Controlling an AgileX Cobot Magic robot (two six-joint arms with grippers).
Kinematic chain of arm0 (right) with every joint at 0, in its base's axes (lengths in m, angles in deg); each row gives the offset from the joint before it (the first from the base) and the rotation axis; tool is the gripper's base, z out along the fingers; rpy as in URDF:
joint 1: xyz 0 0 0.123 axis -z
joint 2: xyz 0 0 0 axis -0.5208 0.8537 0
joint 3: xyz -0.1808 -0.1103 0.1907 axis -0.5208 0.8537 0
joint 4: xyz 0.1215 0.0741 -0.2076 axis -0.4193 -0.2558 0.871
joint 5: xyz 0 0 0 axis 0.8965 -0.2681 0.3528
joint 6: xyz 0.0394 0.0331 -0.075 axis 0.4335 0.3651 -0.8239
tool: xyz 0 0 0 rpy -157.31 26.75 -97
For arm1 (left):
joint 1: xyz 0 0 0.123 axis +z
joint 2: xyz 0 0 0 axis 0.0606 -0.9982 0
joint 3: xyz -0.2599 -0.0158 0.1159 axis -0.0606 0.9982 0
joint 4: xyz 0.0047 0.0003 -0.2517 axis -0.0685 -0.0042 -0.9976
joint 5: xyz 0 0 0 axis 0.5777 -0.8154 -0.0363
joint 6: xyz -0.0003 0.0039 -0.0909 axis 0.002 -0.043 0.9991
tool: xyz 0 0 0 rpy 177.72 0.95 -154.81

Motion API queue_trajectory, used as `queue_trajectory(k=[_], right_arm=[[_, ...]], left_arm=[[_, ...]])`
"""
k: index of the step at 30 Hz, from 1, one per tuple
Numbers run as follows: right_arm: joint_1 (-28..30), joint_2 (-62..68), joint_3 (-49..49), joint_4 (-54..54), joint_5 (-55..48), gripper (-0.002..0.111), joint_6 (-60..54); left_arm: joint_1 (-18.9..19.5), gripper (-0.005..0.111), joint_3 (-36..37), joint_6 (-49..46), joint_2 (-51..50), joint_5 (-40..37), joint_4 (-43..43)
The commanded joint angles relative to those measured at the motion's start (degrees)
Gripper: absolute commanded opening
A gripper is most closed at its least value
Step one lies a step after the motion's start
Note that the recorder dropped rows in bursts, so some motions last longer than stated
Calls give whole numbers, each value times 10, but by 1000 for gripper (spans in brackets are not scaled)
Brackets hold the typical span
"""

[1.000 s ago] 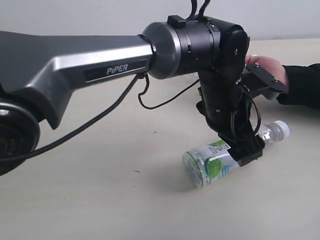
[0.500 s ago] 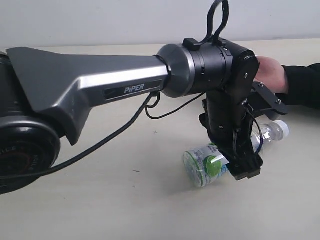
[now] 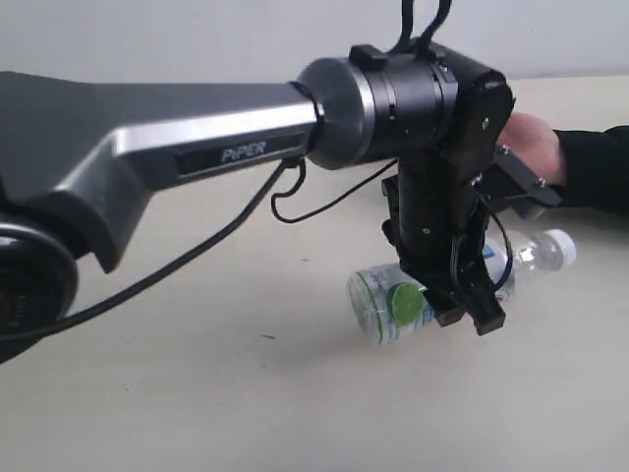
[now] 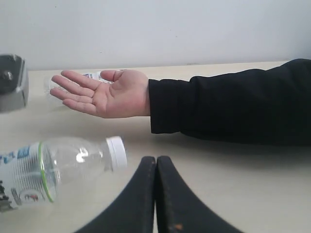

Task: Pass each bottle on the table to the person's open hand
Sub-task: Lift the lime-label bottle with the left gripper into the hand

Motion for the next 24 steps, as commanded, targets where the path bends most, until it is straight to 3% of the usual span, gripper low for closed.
queue_trajectory(k=[1,6,9,10,14,24], right_arm=[[2,-3,3,1,3,1,0],[2,-3,3,1,3,1,0],[2,-3,3,1,3,1,0],[2,-3,3,1,3,1,0],[2,-3,3,1,3,1,0],[2,-3,3,1,3,1,0]], left_arm=[[-1,0,-3,56,77,43,2],[16,0,-3,209,105,197,-5],[38,0,-3,305,96,264,-47],[51,0,-3,339,91,299,-103],[74,0,-3,338,57,362,-299],[77,0,-3,335,-10,372,-388]])
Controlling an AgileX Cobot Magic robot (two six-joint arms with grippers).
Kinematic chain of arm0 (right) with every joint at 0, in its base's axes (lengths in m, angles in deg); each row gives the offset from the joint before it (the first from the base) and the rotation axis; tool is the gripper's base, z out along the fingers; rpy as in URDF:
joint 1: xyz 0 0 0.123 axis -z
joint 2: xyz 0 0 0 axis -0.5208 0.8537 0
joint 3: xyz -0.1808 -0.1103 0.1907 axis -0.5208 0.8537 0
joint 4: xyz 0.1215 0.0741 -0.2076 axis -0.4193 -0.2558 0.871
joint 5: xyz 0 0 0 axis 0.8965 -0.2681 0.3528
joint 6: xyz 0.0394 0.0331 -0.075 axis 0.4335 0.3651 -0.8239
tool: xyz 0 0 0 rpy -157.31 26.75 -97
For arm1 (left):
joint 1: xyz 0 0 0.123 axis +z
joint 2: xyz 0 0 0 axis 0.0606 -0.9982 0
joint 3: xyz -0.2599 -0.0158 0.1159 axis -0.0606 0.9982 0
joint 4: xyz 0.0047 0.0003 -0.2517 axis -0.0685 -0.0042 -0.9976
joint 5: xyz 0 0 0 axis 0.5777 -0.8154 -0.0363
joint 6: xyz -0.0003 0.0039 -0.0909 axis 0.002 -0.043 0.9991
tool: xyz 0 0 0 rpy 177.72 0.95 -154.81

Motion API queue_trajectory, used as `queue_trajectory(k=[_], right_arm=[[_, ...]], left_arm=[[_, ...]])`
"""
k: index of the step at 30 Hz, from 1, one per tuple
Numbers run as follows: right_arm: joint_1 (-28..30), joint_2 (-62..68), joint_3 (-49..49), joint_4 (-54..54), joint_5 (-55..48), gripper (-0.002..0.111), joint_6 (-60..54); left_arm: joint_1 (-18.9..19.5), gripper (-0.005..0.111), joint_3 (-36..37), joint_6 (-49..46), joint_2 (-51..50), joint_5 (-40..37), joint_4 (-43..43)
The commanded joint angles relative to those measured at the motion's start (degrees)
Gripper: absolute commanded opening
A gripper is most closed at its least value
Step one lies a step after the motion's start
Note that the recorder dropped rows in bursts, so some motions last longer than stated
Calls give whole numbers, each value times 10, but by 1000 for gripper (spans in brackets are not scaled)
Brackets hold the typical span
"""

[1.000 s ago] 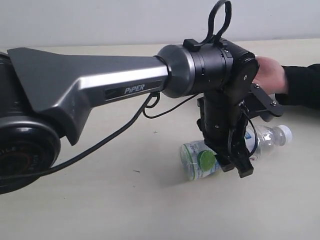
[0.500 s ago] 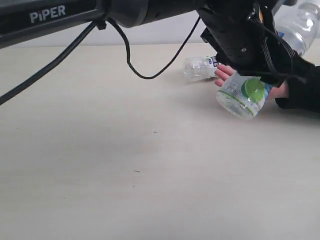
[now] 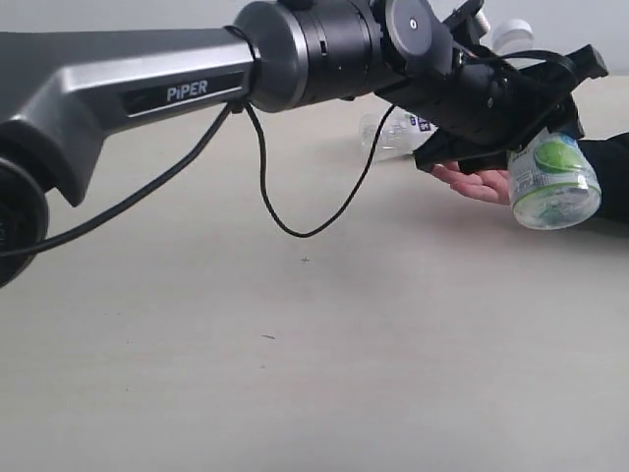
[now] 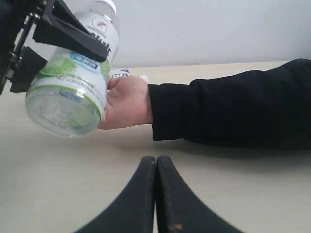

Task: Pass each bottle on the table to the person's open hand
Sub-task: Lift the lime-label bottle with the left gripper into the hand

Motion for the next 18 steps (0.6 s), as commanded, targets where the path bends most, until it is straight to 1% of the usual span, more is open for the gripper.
queue_trajectory(k=[1,3,4,6,11,14,16,18], right_arm=[[2,-3,3,1,3,1,0],[2,-3,3,1,3,1,0],[2,-3,3,1,3,1,0],[2,-3,3,1,3,1,0],[2,-3,3,1,3,1,0],[2,-3,3,1,3,1,0],[2,-3,3,1,3,1,0],[2,-3,3,1,3,1,0]], left_arm=[[3,0,-1,-1,-15,10,-23],[4,1,-1,-1,-17,10,-24],[5,3,-1,-1,-18,10,-24],[9,11,-1,-1,-20,10,-24],[22,40,0,-1,-30,4,-30],[23,53,0,-5,-36,-4,-33],[23,59,0,-19,-38,-4,-40],[23,62,0,-32,-40,2,-44]])
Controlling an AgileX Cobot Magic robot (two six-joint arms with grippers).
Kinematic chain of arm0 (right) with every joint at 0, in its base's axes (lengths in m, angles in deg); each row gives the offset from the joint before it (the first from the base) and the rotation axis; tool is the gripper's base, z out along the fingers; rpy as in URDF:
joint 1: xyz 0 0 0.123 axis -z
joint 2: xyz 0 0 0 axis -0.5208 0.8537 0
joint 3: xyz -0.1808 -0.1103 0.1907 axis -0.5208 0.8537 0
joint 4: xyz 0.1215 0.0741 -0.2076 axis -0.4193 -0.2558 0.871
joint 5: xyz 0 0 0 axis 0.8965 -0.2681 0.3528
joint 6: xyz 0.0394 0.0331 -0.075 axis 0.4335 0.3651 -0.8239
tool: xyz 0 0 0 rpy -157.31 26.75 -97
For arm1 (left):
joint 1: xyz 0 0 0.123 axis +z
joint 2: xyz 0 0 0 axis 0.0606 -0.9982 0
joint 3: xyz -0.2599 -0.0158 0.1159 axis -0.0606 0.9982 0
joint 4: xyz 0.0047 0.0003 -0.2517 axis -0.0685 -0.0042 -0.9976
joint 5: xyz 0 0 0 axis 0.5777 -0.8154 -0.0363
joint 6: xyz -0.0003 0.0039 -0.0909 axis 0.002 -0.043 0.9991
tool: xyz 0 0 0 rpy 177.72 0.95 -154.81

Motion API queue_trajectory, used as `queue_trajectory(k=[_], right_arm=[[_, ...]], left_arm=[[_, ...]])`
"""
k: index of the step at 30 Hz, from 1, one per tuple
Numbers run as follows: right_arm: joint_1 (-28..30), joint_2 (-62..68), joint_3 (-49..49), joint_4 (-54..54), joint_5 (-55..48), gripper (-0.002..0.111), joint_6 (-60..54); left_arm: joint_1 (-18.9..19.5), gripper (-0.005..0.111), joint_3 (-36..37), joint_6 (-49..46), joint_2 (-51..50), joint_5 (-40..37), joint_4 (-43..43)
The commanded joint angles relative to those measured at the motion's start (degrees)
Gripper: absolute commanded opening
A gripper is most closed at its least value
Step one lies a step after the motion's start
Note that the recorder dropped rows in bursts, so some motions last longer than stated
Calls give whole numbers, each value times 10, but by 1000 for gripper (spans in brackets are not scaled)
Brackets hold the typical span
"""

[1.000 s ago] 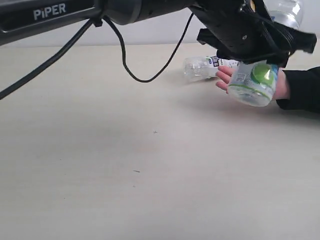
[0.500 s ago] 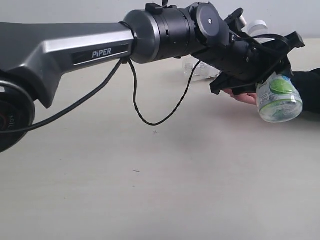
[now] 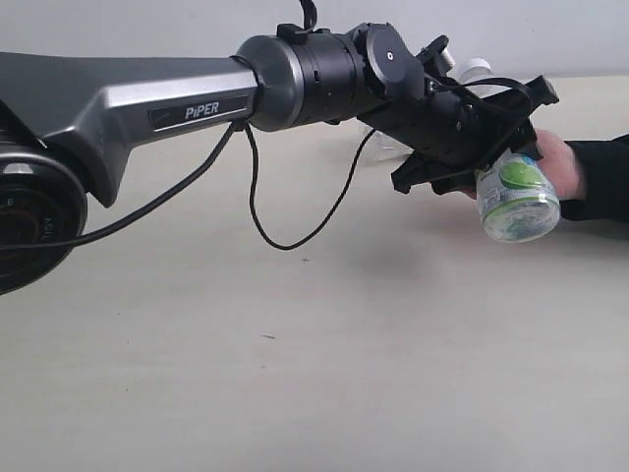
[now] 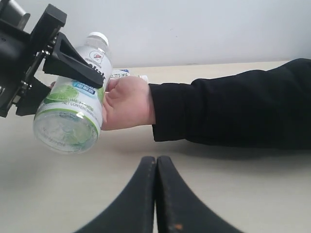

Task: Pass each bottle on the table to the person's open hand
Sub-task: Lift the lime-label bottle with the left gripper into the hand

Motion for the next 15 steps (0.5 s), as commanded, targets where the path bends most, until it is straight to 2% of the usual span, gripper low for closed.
queue_trajectory(k=[1,5,11,15], right_arm=[[2,-3,3,1,3,1,0],[2,-3,3,1,3,1,0],[2,-3,3,1,3,1,0],[2,-3,3,1,3,1,0]], left_arm=[[1,63,0,-25,-1,5,-17],[1,63,0,-27,-1,4,-17],[2,81,0,-38,-1,20,-17],[2,83,0,-39,-1,28,-24]])
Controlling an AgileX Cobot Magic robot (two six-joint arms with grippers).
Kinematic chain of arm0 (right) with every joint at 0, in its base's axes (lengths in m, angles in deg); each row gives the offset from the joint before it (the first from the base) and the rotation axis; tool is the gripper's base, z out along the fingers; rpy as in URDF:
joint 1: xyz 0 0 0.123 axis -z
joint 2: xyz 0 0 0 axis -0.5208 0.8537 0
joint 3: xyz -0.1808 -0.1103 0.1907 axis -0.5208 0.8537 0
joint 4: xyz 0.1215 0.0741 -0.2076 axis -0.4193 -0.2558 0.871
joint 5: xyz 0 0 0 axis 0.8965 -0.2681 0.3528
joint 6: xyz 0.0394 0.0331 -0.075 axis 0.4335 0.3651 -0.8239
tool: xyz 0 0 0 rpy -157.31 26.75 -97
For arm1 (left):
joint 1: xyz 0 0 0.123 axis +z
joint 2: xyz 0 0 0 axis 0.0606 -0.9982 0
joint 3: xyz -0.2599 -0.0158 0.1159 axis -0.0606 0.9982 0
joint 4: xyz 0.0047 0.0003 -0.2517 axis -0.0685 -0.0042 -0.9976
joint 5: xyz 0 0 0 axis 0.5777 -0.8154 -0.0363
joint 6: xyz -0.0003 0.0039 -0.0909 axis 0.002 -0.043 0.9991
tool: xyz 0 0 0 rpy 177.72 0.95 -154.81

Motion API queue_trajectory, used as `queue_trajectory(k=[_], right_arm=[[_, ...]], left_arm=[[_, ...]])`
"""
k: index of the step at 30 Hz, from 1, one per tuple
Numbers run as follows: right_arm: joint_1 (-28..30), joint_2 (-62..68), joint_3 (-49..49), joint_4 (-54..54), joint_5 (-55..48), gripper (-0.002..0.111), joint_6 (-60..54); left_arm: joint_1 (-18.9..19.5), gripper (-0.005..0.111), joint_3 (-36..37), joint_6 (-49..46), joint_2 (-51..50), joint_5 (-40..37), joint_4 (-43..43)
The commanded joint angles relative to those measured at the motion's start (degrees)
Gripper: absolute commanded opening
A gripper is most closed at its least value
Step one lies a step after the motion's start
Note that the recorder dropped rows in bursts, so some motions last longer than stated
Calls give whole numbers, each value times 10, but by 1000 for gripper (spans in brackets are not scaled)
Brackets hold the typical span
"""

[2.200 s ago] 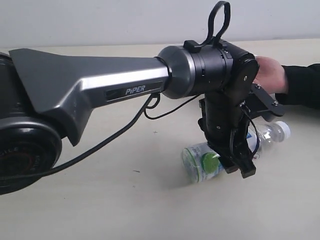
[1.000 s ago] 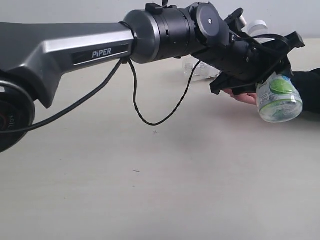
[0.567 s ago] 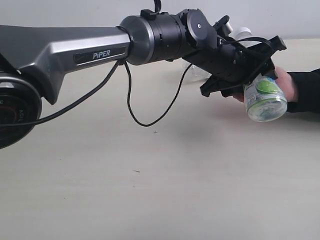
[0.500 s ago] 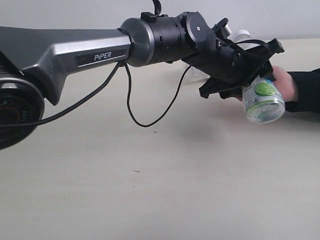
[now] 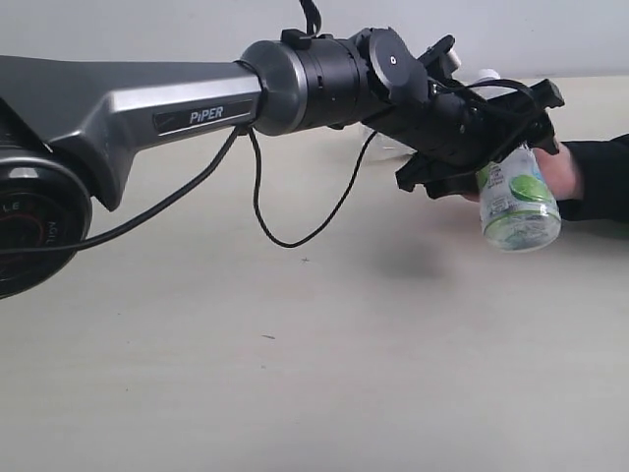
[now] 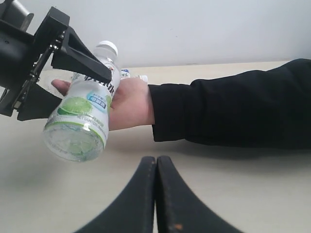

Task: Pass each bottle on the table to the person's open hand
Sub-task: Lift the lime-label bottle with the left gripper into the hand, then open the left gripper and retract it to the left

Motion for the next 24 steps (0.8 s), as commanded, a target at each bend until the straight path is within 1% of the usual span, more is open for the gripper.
queue_trajectory(k=[1,5,12,15,17,19,23,24], right_arm=[[2,-3,3,1,3,1,0],[2,-3,3,1,3,1,0],[2,-3,3,1,3,1,0],[2,-3,3,1,3,1,0],[2,-3,3,1,3,1,0],[2,-3,3,1,3,1,0],[2,-3,3,1,3,1,0],[2,-3,3,1,3,1,0]], left_arm=[[2,83,0,-5,2,15,-11],[7,83,0,-5,7,12,-18],[35,83,0,-47,35,-53,-28],[44,82,0,-92,55,-84,-31],[47,77,0,-147,70,-97,-29],[47,64,0,-187,88,-115,-24],[47,25,0,-208,113,-144,-10],[48,14,0,-208,118,-150,-4]])
